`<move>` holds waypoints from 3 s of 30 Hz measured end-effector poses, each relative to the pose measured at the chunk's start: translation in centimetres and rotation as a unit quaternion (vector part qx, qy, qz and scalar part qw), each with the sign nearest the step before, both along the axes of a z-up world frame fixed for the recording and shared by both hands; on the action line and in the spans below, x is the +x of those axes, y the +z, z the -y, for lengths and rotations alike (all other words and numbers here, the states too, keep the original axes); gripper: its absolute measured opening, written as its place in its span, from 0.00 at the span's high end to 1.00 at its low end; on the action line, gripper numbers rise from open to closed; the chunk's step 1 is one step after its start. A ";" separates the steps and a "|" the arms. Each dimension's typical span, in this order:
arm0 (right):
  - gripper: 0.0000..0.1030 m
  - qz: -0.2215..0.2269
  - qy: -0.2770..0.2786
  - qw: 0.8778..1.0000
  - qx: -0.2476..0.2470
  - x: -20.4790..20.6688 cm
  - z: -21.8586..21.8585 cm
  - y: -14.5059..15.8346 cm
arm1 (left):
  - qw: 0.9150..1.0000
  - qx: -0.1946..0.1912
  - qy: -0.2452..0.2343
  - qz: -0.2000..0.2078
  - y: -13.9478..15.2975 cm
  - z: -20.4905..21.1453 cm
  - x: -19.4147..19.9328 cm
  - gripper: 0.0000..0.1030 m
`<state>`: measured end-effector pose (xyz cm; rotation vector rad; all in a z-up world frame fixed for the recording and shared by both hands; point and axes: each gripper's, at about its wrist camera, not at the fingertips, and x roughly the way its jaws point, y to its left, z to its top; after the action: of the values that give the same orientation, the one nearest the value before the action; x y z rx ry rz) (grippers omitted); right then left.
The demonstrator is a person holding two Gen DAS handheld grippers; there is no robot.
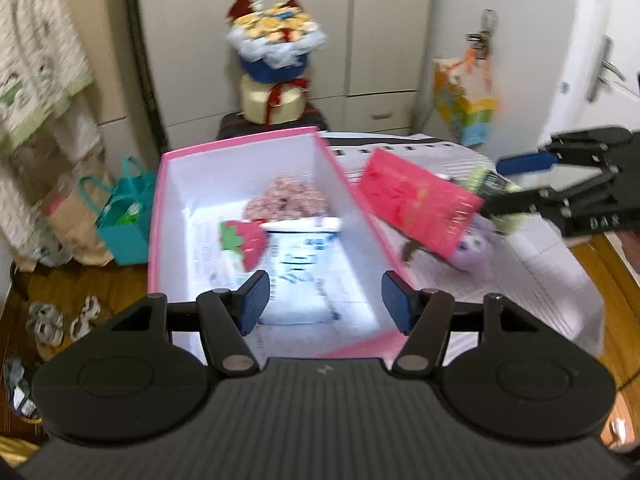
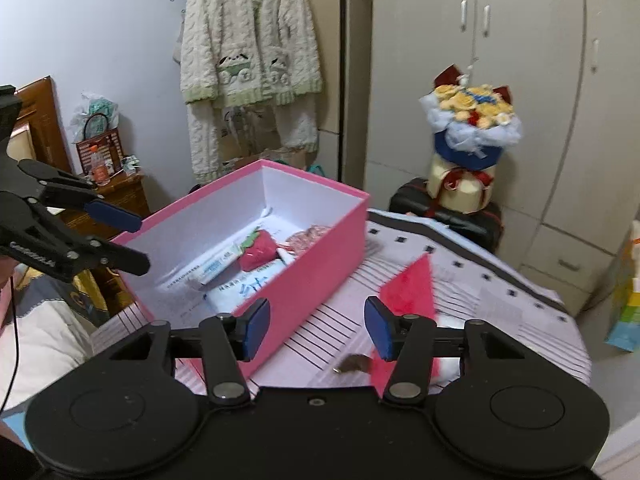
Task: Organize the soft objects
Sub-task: 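Withdraw both tools from the box toward the purple plush and yarn, then lower the left tool onto the red envelope and grasp it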
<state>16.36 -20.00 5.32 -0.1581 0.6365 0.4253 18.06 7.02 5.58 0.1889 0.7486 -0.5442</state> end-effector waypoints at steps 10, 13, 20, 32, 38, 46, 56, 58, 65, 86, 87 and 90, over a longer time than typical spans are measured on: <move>0.37 0.052 -0.027 0.998 0.002 -4.8 4.9 1.2 | 0.997 -0.019 -0.078 0.009 -0.4 6.2 -4.3 0.40; 0.37 0.057 -0.026 0.998 0.017 -5.6 6.3 1.2 | 0.996 -0.023 -0.087 0.008 -1.2 8.3 -4.8 0.38; 0.37 0.026 -0.005 0.998 0.061 -4.7 8.9 -0.6 | 0.994 -0.042 -0.095 -0.013 -4.4 13.3 -4.4 0.38; 0.41 -0.027 0.016 0.994 0.101 1.6 10.4 -6.3 | 0.997 -0.069 0.032 0.014 -11.6 18.4 -0.8 0.40; 0.53 -0.048 0.005 0.994 0.102 5.0 10.2 -8.3 | 0.992 -0.086 0.073 0.048 -13.0 18.8 1.1 0.40; 0.86 -0.063 0.001 0.993 0.096 7.5 9.3 -10.0 | 0.990 -0.107 0.079 0.034 -13.7 18.6 2.1 0.39; 0.94 -0.039 -0.032 0.989 0.137 4.7 11.7 -9.3 | 0.978 -0.195 0.068 -0.036 -13.3 15.7 2.0 0.38; 0.94 -0.036 -0.048 0.987 0.148 3.4 12.5 -9.3 | 0.974 -0.211 0.069 -0.050 -13.4 15.5 2.1 0.34; 0.94 -0.073 -0.112 0.968 0.212 1.2 14.1 -11.8 | 0.966 -0.226 0.086 -0.087 -14.9 16.7 3.7 0.28; 0.91 -0.042 -0.171 0.939 0.295 -3.8 13.7 -16.3 | 0.968 -0.228 0.070 -0.081 -15.5 17.2 1.6 0.45; 0.91 -0.045 -0.168 0.941 0.291 -4.1 13.4 -16.2 | 0.970 -0.221 0.065 -0.078 -15.4 17.2 1.4 0.45; 0.91 -0.045 -0.164 0.943 0.285 -5.1 12.9 -15.6 | 0.972 -0.215 0.052 -0.083 -14.9 16.7 0.6 0.45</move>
<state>11.24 -32.94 -10.30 0.5171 0.5930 0.2799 18.65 -9.70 -9.33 -0.3008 0.7801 -0.6137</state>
